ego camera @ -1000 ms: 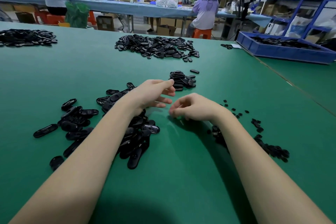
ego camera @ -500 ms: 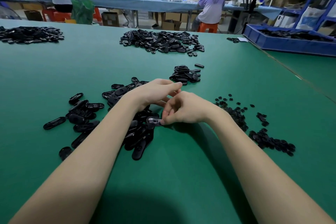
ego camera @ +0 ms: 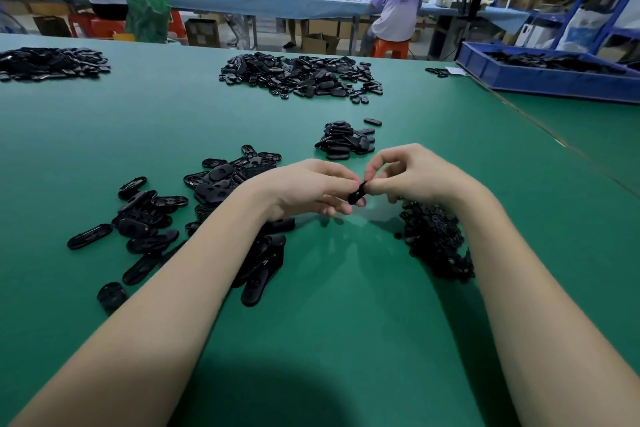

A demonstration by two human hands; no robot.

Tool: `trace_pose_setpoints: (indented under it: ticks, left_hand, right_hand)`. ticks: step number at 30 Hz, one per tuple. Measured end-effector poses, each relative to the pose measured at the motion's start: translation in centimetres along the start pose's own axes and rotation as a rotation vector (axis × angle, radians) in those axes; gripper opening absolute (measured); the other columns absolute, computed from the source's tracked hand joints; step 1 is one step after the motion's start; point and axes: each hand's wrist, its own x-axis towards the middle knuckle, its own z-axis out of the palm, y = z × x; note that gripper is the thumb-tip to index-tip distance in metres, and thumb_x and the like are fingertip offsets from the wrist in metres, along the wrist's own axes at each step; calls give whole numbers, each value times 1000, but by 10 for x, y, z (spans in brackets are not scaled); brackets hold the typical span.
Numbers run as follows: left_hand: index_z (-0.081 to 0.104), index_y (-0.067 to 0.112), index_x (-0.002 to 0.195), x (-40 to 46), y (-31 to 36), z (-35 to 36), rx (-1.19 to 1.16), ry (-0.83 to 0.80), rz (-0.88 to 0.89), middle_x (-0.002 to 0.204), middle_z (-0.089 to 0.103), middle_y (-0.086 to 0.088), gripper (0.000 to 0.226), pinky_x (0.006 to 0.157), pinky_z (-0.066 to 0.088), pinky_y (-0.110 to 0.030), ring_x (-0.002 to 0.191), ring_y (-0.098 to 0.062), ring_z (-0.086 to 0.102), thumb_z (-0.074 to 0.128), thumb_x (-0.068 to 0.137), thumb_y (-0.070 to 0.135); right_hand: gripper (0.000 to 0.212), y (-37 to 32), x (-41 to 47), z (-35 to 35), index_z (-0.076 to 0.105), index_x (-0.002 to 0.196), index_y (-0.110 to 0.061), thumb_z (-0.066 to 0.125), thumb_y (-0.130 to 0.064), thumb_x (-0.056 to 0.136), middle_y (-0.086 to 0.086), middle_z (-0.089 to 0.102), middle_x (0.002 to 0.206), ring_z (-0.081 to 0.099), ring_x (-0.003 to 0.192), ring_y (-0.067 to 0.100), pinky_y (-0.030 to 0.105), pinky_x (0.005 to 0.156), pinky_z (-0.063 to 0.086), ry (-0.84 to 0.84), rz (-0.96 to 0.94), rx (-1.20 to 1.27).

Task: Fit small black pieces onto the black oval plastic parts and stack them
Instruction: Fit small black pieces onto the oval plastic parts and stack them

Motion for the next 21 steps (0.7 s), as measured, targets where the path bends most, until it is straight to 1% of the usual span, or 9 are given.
trace_pose_setpoints:
  ticks: [2, 6, 9, 10, 12, 15, 17, 19, 21]
  left_hand:
    - [66, 11, 115, 2, -3, 3, -30, 24, 7, 98, 74, -8, 20, 62, 51, -20, 74, -14, 65, 67, 96, 15]
    - [69, 14, 116, 5, -7, 7, -35, 82, 48, 81, 69, -7, 28, 64, 53, -19, 68, -16, 64, 75, 88, 9]
    - [72, 14, 111, 6, -9, 8, -46, 130, 91, 73, 69, -2, 26, 62, 54, -19, 64, -15, 64, 76, 87, 7]
    - [72, 13, 110, 6, -9, 9, -49, 147, 100, 73, 69, -3, 25, 62, 54, -19, 62, -14, 64, 77, 86, 7]
    - [72, 10, 111, 6, -9, 10, -66, 168, 98, 75, 69, -6, 26, 61, 55, -19, 61, -14, 63, 78, 86, 6]
    - [69, 6, 113, 6, -9, 10, -107, 159, 76, 80, 71, -10, 29, 65, 57, -21, 63, -16, 65, 77, 86, 3]
    - [68, 5, 114, 6, -9, 9, -135, 153, 70, 82, 72, -11, 30, 66, 58, -23, 66, -18, 67, 76, 85, 0]
    - [67, 5, 114, 6, -8, 9, -162, 145, 70, 83, 73, -11, 31, 67, 59, -24, 68, -20, 69, 74, 85, -4]
    - [65, 5, 114, 5, -7, 10, -193, 140, 75, 84, 75, -10, 32, 67, 59, -25, 72, -21, 70, 71, 85, -9]
  right_hand:
    - [9, -2, -2, -6, 73, 88, -25, 79, -29, 85, -14, 68, 63, 59, 53, 5, 14, 50, 40, -36, 39, -58]
    - [8, -6, -6, -19, 78, 81, -29, 82, -35, 79, -13, 75, 78, 62, 56, 3, 23, 64, 48, -143, 169, -322]
    - [12, -11, -10, -25, 79, 75, -35, 87, -43, 71, -21, 72, 68, 65, 67, 4, 22, 62, 46, -182, 251, -479]
    - [14, -14, -11, -26, 79, 75, -37, 88, -46, 69, -23, 70, 64, 65, 66, 1, 20, 58, 46, -203, 274, -504]
    - [18, -18, -12, -24, 79, 74, -39, 89, -51, 64, -24, 68, 60, 62, 51, -5, 18, 52, 44, -258, 308, -539]
    - [25, -21, -12, -18, 81, 75, -37, 90, -53, 59, -22, 71, 63, 60, 45, -7, 23, 61, 51, -308, 340, -588]
    - [26, -22, -11, -14, 81, 76, -37, 90, -52, 57, -19, 73, 67, 66, 55, -3, 27, 73, 58, -303, 359, -628]
    - [27, -23, -10, -10, 80, 75, -38, 90, -51, 54, -13, 77, 77, 73, 76, 7, 34, 83, 61, -282, 363, -666]
    - [29, -24, -9, -7, 80, 77, -36, 88, -49, 52, -8, 77, 88, 74, 89, 17, 41, 88, 62, -266, 364, -687]
